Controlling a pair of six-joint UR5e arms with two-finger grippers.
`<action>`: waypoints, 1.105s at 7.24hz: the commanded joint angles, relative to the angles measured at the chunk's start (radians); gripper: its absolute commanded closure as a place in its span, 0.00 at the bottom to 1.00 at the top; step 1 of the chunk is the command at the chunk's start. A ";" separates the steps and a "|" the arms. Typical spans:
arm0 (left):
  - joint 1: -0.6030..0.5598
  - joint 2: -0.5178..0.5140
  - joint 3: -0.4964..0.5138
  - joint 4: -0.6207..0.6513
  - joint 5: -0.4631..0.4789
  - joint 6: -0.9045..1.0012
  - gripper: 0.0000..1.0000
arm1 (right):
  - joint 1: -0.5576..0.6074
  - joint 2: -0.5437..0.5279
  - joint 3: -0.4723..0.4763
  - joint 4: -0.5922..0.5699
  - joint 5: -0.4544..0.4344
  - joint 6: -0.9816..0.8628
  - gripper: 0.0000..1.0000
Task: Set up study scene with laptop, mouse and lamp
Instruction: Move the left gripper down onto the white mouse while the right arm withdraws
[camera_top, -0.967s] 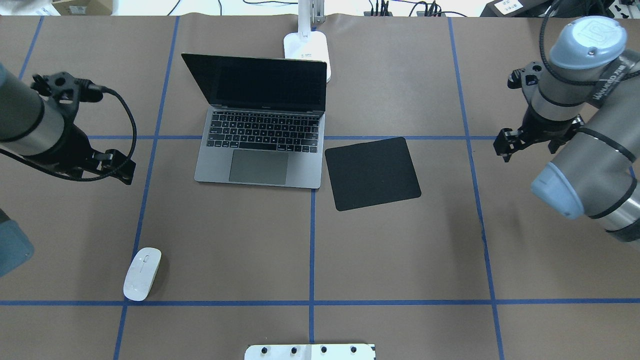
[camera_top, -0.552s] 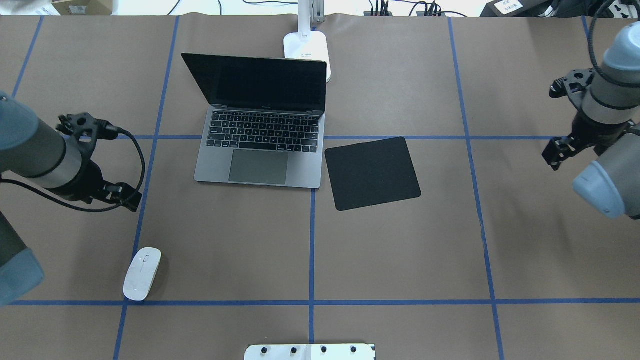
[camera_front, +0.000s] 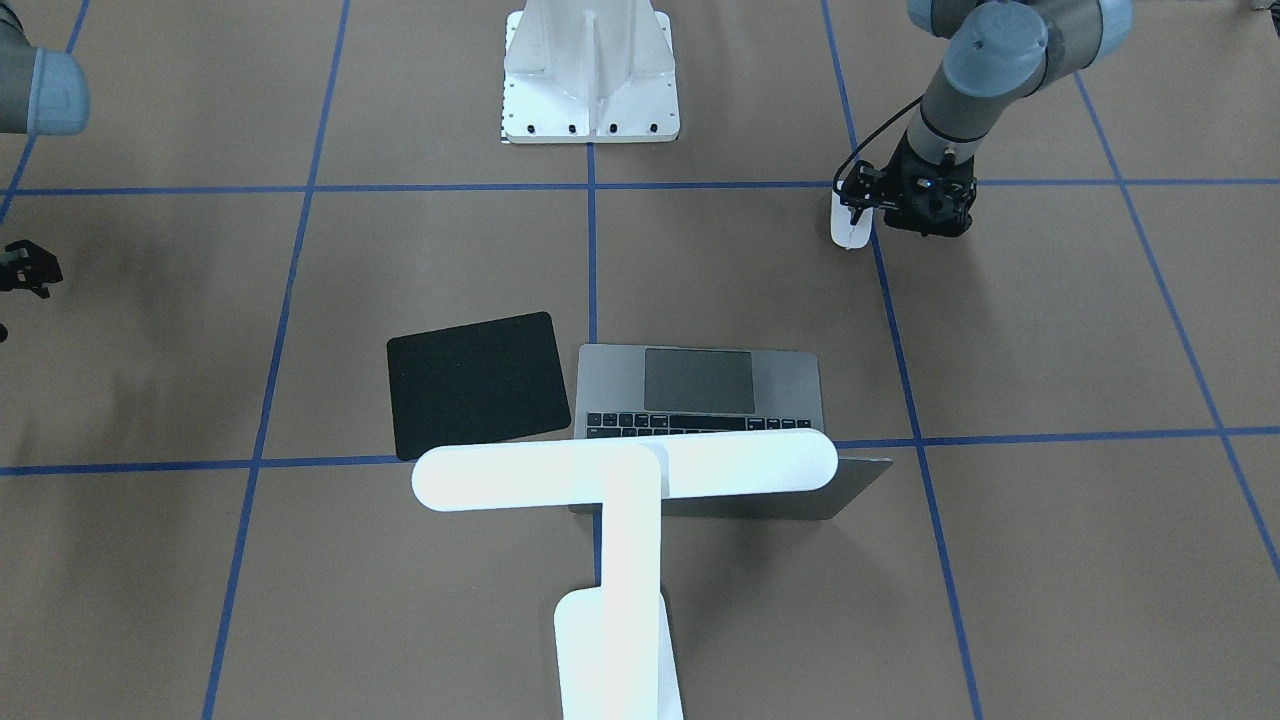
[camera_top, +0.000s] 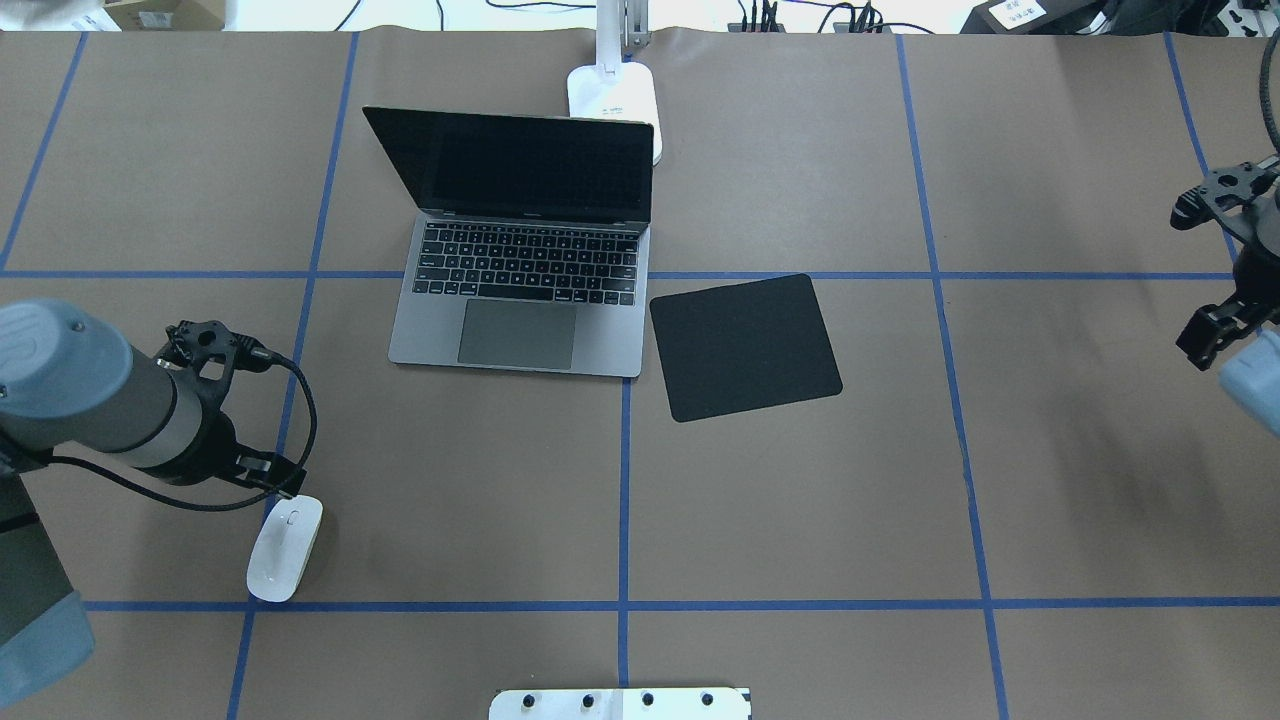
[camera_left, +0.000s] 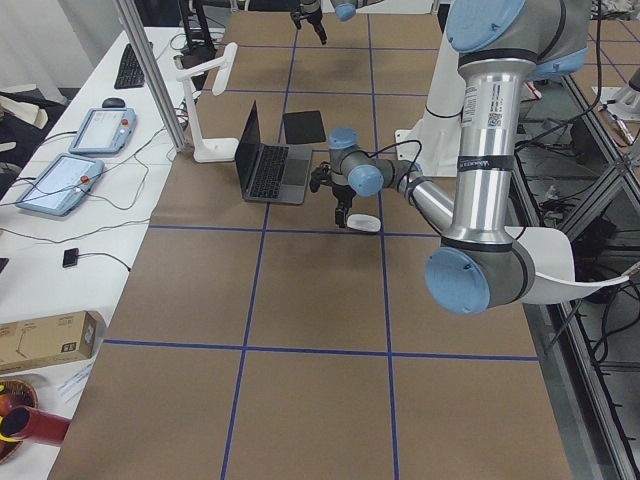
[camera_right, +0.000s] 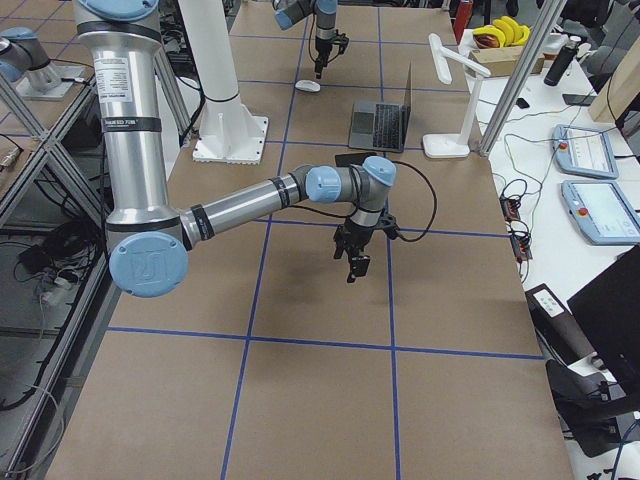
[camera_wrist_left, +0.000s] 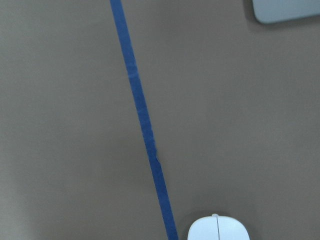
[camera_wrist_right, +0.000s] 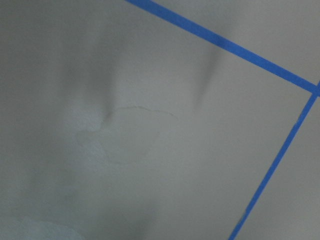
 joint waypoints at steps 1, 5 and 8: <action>0.059 0.007 0.006 -0.048 0.022 -0.062 0.00 | 0.043 -0.036 -0.001 0.001 0.001 -0.104 0.00; 0.129 0.038 0.007 -0.078 0.082 -0.108 0.00 | 0.115 -0.074 -0.002 -0.009 0.036 -0.230 0.00; 0.171 0.038 0.012 -0.082 0.111 -0.151 0.13 | 0.126 -0.074 -0.002 -0.010 0.036 -0.238 0.00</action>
